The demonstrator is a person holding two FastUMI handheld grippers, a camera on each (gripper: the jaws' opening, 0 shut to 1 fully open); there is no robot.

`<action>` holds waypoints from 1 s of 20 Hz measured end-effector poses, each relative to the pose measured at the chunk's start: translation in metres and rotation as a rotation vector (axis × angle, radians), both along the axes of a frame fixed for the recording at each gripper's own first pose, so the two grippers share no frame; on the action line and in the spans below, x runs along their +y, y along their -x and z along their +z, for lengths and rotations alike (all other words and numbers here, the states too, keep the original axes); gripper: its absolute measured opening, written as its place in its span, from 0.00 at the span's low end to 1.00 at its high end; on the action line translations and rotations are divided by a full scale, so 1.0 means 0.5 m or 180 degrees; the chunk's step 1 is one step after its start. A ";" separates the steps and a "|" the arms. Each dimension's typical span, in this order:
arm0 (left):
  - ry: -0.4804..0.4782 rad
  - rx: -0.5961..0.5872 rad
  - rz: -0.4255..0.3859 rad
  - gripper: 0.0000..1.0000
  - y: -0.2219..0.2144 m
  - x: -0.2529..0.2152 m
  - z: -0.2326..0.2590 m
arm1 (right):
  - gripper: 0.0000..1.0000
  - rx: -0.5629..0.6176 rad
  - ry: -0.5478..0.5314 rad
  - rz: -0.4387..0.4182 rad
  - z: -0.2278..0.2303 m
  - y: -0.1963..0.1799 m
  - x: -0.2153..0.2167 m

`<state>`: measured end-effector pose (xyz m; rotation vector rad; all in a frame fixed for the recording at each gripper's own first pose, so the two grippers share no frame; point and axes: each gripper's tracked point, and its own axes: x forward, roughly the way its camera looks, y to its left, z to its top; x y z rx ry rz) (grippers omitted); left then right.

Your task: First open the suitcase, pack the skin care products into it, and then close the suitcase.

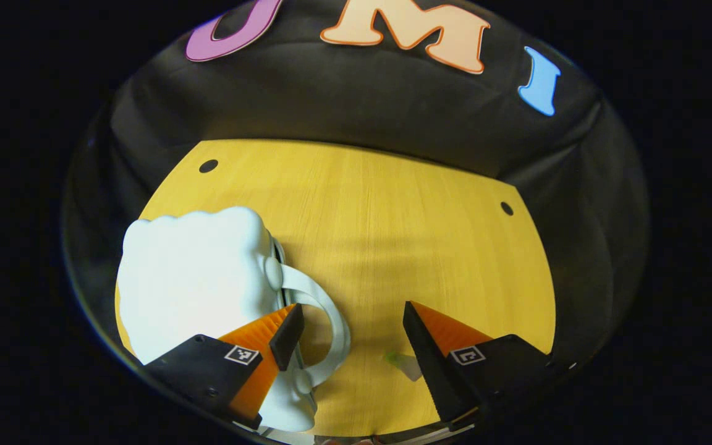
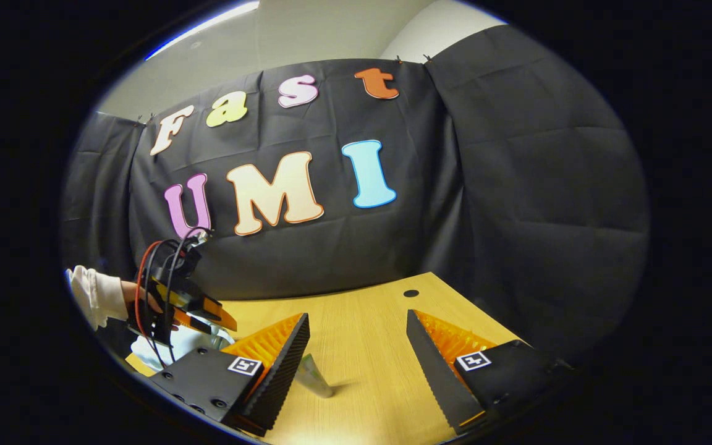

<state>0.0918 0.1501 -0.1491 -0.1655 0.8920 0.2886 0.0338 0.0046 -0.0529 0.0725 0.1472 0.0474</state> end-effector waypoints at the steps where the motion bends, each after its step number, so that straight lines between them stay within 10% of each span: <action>1: 0.0010 0.0089 0.0035 0.96 -0.001 0.002 -0.011 | 0.98 0.0014 0.0000 -0.0010 -0.002 0.002 -0.004; 7: 0.0038 0.0538 0.0195 0.90 -0.006 0.022 -0.079 | 0.98 0.0054 -0.0032 -0.0096 -0.009 0.008 -0.027; 20: -0.0093 0.1155 0.0255 0.32 0.005 0.054 -0.162 | 0.98 0.0060 -0.0080 -0.0322 -0.013 0.018 -0.084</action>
